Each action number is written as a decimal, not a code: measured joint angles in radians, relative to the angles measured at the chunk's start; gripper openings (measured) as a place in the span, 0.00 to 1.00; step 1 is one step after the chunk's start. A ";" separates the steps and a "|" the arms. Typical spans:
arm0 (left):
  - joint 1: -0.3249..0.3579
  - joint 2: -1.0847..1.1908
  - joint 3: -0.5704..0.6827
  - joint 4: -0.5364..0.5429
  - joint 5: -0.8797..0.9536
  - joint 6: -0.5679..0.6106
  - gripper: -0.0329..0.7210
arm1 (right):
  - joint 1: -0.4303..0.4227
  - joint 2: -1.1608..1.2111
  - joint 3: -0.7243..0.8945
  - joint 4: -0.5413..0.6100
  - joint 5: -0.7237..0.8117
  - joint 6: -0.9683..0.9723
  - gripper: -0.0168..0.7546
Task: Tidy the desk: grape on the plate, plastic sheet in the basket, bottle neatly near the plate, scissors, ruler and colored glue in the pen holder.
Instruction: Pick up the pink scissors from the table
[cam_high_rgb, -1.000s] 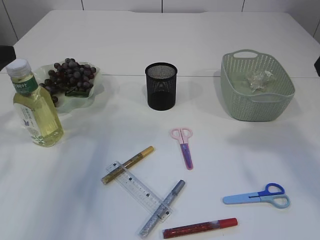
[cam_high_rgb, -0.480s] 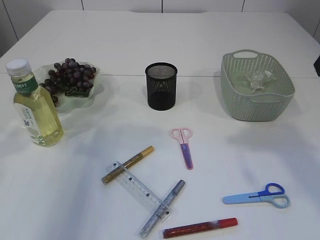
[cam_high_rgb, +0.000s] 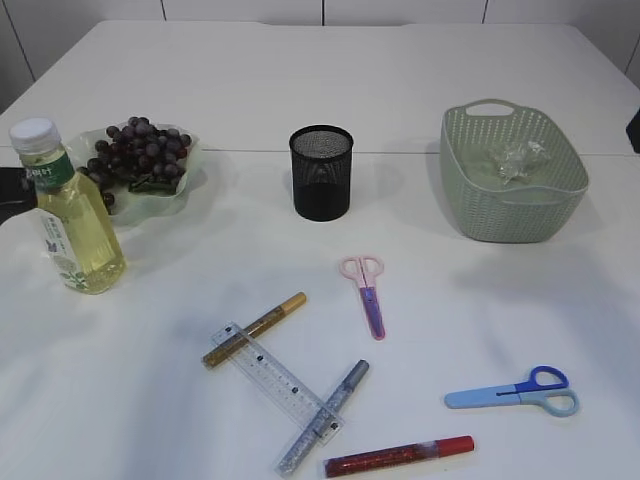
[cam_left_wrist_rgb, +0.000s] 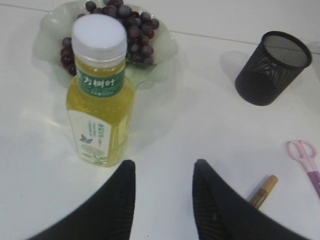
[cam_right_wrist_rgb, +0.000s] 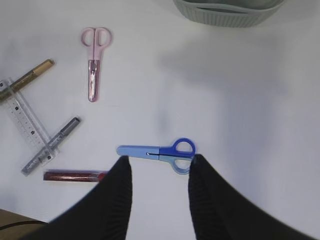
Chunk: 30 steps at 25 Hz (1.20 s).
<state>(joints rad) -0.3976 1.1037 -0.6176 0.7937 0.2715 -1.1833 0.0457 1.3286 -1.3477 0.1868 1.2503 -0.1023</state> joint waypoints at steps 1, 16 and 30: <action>0.000 0.000 0.000 -0.035 0.010 0.027 0.41 | 0.000 0.000 0.000 0.000 0.000 0.000 0.43; 0.000 0.000 -0.158 -0.815 0.513 0.875 0.35 | 0.000 0.000 0.000 0.018 0.000 0.000 0.43; 0.000 0.000 -0.233 -0.844 0.906 0.886 0.56 | 0.000 0.000 0.000 0.020 0.000 0.054 0.43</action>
<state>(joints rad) -0.3976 1.1037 -0.8501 -0.0506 1.1777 -0.2972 0.0457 1.3286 -1.3477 0.2071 1.2503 -0.0488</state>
